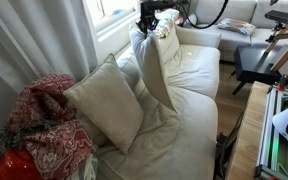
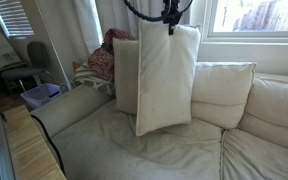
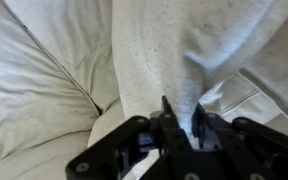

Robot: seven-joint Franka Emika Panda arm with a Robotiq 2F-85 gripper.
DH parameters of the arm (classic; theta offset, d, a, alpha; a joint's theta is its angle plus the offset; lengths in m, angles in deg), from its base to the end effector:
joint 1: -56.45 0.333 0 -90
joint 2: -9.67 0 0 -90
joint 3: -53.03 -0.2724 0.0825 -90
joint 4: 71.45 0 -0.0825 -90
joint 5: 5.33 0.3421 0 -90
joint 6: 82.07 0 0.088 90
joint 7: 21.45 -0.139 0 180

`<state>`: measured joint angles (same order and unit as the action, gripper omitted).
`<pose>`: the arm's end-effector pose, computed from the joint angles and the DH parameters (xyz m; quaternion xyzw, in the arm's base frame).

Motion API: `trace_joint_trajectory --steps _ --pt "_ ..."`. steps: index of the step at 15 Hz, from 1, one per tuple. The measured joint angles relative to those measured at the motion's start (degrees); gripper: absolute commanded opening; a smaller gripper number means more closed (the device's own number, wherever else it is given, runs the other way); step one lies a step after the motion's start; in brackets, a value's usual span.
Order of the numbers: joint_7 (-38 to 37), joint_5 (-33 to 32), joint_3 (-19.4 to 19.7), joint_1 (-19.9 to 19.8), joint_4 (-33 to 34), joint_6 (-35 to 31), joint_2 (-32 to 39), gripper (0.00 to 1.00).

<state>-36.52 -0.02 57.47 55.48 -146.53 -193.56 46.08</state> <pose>0.6634 -0.0445 0.3166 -0.9822 0.1870 0.0007 0.0202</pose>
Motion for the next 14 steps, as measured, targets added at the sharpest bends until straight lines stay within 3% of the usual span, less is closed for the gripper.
trace_joint_trajectory --steps 3,6,11,12,14 --pt "6.22 -3.22 0.19 -0.39 -0.65 7.83 -4.32 0.05" --pt "10.48 -6.36 0.11 -0.21 -3.56 10.04 -6.35 0.05" --pt "12.58 -8.65 -1.52 0.86 -14.38 2.81 -6.68 0.05" --pt "12.89 -8.52 -2.12 0.97 -16.50 1.51 -6.68 0.19" --pt "12.80 -8.19 -3.03 1.16 -20.13 -1.88 -6.67 0.19"
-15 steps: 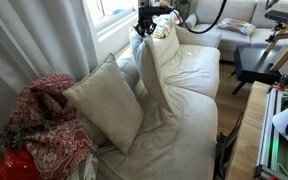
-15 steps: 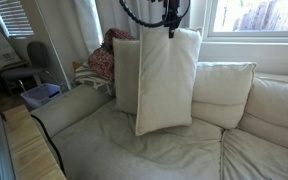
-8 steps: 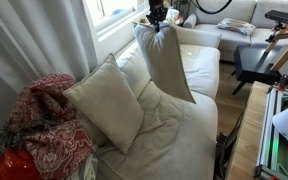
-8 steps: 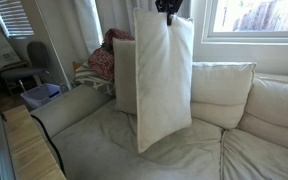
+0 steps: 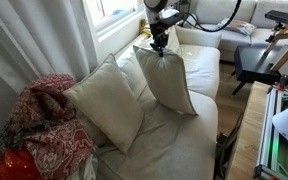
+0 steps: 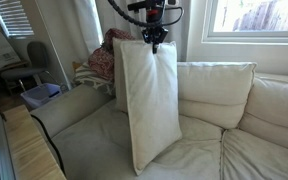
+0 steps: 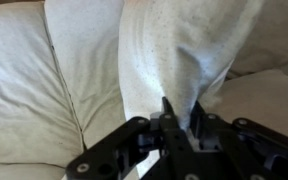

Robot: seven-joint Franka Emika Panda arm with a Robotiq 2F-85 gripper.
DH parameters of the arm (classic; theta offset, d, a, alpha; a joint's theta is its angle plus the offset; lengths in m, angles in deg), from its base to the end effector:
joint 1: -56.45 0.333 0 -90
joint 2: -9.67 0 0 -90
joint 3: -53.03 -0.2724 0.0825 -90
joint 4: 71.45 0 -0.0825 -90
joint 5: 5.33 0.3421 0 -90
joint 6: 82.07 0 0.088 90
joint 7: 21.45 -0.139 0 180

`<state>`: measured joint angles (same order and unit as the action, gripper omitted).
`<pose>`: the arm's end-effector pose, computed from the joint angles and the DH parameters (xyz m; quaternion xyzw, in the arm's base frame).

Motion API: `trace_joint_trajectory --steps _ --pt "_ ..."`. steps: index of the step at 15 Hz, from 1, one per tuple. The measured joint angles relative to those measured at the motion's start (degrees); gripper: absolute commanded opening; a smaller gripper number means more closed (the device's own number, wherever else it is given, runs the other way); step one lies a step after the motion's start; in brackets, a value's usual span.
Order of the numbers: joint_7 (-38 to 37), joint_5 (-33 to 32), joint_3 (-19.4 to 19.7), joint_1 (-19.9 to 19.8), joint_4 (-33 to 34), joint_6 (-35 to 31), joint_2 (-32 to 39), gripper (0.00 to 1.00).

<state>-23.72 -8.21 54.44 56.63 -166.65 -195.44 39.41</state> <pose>0.5927 -0.0165 0.2467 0.9944 -0.0171 -0.1005 0.0291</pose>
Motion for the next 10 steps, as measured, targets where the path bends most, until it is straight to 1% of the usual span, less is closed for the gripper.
trace_joint_trajectory --steps 2,3,6,10 --pt "-0.04 0.01 -0.15 0.14 -0.94 -0.87 -0.17 0.19" --pt "-0.04 0.01 -0.14 0.11 -0.95 -0.87 -0.34 0.05" --pt "0.63 -0.50 -0.21 0.20 -0.97 -0.87 -0.22 0.05" --pt "7.24 -0.86 -2.64 1.30 -2.95 -0.84 1.25 0.05"
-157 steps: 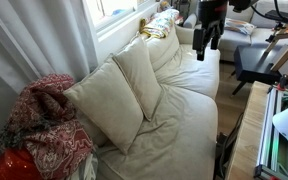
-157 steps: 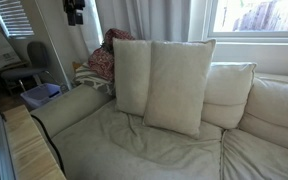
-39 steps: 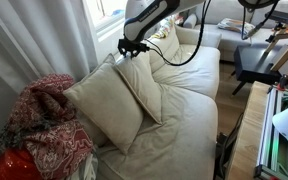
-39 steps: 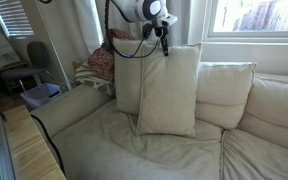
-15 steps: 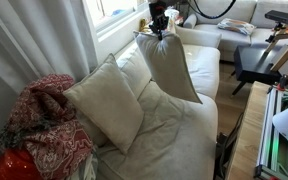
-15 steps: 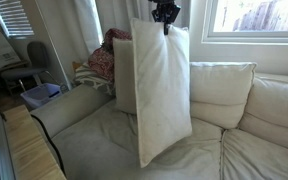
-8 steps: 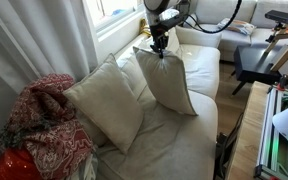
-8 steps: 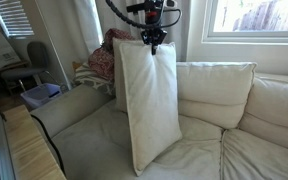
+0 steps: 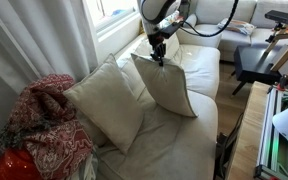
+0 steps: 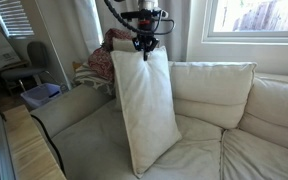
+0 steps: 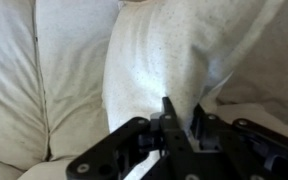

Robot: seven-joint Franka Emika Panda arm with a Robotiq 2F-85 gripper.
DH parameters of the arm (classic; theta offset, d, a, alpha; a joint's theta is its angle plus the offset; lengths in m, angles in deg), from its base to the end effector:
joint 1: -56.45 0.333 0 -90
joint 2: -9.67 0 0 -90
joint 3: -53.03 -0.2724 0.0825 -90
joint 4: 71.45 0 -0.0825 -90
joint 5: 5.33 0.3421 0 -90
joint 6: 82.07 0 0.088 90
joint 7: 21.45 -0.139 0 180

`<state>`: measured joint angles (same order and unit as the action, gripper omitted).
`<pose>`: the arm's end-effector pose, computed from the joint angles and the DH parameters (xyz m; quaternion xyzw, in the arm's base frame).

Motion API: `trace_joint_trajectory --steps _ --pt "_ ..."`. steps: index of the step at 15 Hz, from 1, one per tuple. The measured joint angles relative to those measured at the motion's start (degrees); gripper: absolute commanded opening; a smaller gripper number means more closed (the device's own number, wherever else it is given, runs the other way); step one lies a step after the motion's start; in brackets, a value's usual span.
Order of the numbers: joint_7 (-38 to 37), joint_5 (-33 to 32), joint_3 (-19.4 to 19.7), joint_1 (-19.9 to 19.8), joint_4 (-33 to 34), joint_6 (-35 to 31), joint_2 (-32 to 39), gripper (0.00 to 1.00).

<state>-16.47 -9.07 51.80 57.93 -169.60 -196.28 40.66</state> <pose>0.5774 0.0209 0.2153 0.9878 0.0828 -0.1302 0.0195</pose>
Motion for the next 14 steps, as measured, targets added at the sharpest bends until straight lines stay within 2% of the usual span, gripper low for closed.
trace_joint_trajectory --steps 7,8,9,11,14 --pt "11.61 -0.02 -5.02 2.34 -4.65 0.00 0.32 0.05" --pt "13.56 -0.09 -5.47 2.38 -5.15 0.05 0.33 0.10" --pt "15.42 -0.36 -5.82 2.39 -5.61 0.16 0.34 0.44" --pt "18.31 -1.70 -6.29 2.54 -6.03 1.02 0.51 0.43" --pt "21.83 -4.36 -6.53 3.09 -6.03 2.90 0.78 0.65"
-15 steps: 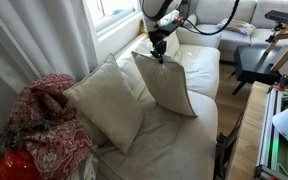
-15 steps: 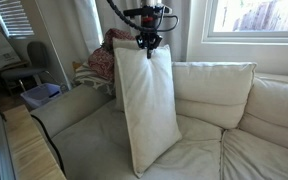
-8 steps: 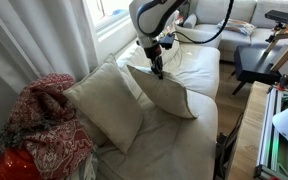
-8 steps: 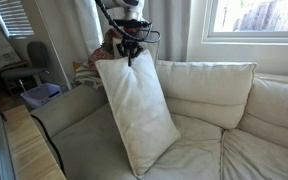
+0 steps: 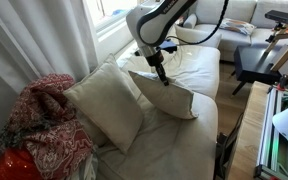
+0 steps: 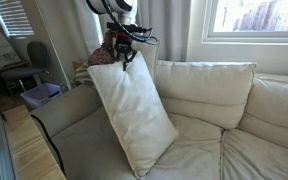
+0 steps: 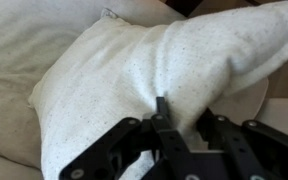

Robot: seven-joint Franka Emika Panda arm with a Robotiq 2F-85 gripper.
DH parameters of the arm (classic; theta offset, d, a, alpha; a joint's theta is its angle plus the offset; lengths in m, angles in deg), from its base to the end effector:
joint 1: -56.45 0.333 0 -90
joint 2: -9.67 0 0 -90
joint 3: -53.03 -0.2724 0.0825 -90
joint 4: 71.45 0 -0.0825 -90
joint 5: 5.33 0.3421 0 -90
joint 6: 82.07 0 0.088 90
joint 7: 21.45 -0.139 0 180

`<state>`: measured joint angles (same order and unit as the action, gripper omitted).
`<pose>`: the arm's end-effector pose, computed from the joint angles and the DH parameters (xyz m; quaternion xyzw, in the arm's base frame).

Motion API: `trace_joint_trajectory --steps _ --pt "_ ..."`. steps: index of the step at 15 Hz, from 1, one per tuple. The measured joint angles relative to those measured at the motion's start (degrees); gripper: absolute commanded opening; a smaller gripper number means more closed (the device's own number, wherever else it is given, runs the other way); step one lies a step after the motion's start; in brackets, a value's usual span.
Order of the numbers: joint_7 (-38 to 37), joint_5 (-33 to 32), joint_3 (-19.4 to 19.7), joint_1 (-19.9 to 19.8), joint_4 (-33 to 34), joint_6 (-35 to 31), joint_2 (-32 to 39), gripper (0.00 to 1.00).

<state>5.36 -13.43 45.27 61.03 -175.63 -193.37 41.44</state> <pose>0.5244 0.1014 0.1719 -0.9081 -0.3618 0.2107 0.0045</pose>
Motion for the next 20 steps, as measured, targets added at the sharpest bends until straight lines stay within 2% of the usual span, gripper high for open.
trace_joint_trajectory --steps 2,5,9,15,20 --pt "2.33 -1.22 -0.13 0.09 0.00 1.40 0.02 0.81" --pt "4.53 -1.85 -0.18 0.09 0.02 2.85 0.02 0.99" --pt "4.18 -0.52 -0.73 0.01 0.50 3.73 -0.03 1.00" --pt "1.36 7.88 -2.43 -0.05 1.79 6.13 -2.36 1.00" --pt "-5.26 11.87 -2.27 -0.06 4.29 8.17 -5.18 1.00"
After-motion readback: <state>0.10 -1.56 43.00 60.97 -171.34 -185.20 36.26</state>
